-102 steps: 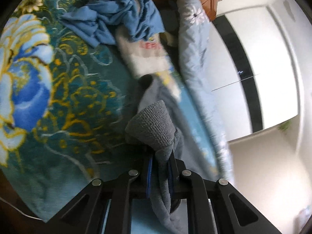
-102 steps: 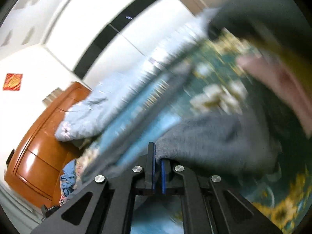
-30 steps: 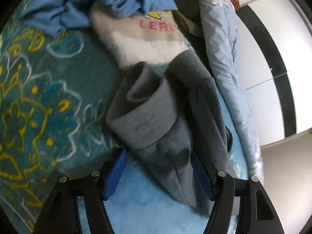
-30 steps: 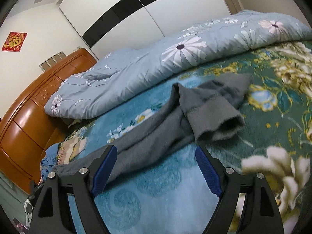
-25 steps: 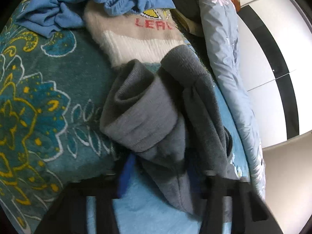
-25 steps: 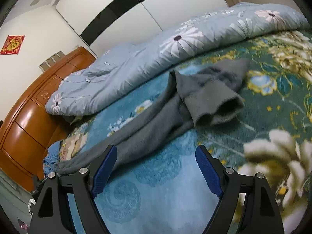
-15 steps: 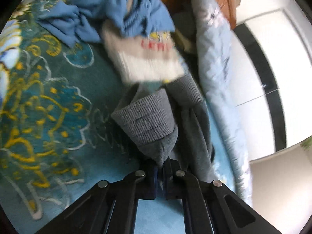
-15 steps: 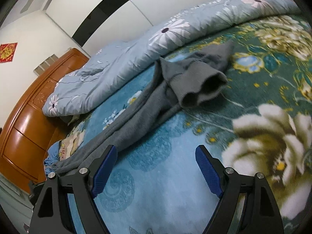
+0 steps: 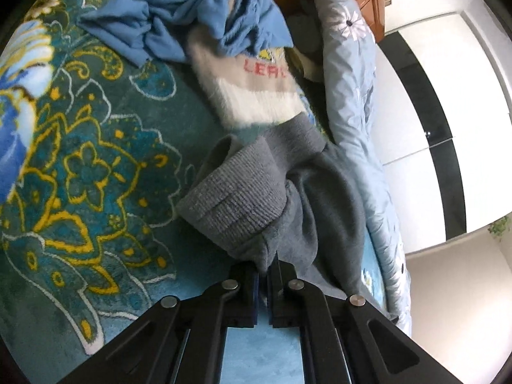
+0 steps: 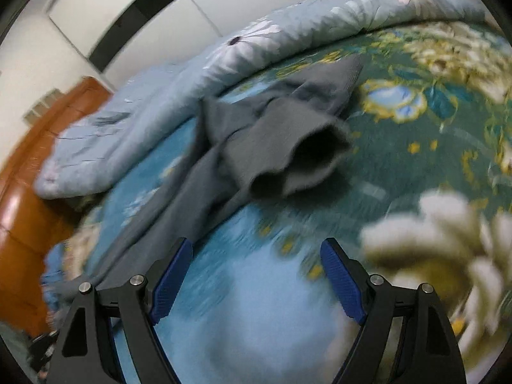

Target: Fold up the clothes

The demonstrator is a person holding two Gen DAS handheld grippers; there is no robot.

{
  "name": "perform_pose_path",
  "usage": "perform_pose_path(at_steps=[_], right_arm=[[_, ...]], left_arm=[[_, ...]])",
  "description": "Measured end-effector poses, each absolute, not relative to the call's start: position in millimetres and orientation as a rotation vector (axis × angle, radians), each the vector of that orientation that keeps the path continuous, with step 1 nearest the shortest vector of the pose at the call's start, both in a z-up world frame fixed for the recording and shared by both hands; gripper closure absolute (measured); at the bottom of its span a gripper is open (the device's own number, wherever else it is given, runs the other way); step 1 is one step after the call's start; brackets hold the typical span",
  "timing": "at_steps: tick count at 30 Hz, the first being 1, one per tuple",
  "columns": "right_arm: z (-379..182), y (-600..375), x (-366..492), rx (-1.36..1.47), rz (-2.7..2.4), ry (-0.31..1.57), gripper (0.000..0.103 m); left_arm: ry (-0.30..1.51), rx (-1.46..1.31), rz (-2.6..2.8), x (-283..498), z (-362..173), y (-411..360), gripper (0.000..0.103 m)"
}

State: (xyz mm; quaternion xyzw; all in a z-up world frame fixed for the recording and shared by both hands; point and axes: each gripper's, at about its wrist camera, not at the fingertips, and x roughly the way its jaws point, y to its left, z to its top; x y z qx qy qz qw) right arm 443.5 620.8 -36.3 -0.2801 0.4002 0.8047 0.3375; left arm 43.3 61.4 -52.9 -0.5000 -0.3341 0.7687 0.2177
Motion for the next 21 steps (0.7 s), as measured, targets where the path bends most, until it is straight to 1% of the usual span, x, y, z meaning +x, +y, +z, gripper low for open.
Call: perform_pose_path(at_steps=[5, 6, 7, 9, 10, 12, 13, 14, 18, 21], right_arm=[[-37, 646, 447, -0.622, 2.095, 1.229, 0.020], [-38, 649, 447, -0.602, 2.110, 1.261, 0.023], [-39, 652, 446, -0.590, 2.120, 1.291, 0.027], [-44, 657, 442, -0.587, 2.111, 1.338, 0.057], [-45, 659, 440, -0.593, 2.100, 1.344, 0.065], [-46, 663, 437, -0.593, 2.093, 1.344, 0.094], [-44, 665, 436, -0.580, 2.097, 1.347, 0.097], [-40, 667, 435, -0.554, 2.108, 1.357, 0.097], [-14, 692, 428, -0.435, 2.153, 1.375, 0.098], [10, 715, 424, -0.365, 2.147, 1.343, 0.098]], left_arm=[[-0.921, -1.378, 2.115, 46, -60, 63, 0.099], [-0.915, -1.375, 2.120, 47, -60, 64, 0.099], [-0.909, -1.374, 2.124, 47, -61, 66, 0.099], [-0.898, -1.375, 2.128, 48, -61, 71, 0.099], [-0.892, -1.378, 2.129, 49, -61, 72, 0.099], [-0.889, -1.380, 2.125, 47, -62, 75, 0.099], [-0.895, -1.380, 2.121, 46, -63, 75, 0.099], [-0.897, -1.381, 2.117, 46, -63, 75, 0.099], [-0.886, -1.379, 2.122, 43, -63, 75, 0.099], [-0.865, -1.377, 2.128, 45, -57, 69, 0.099]])
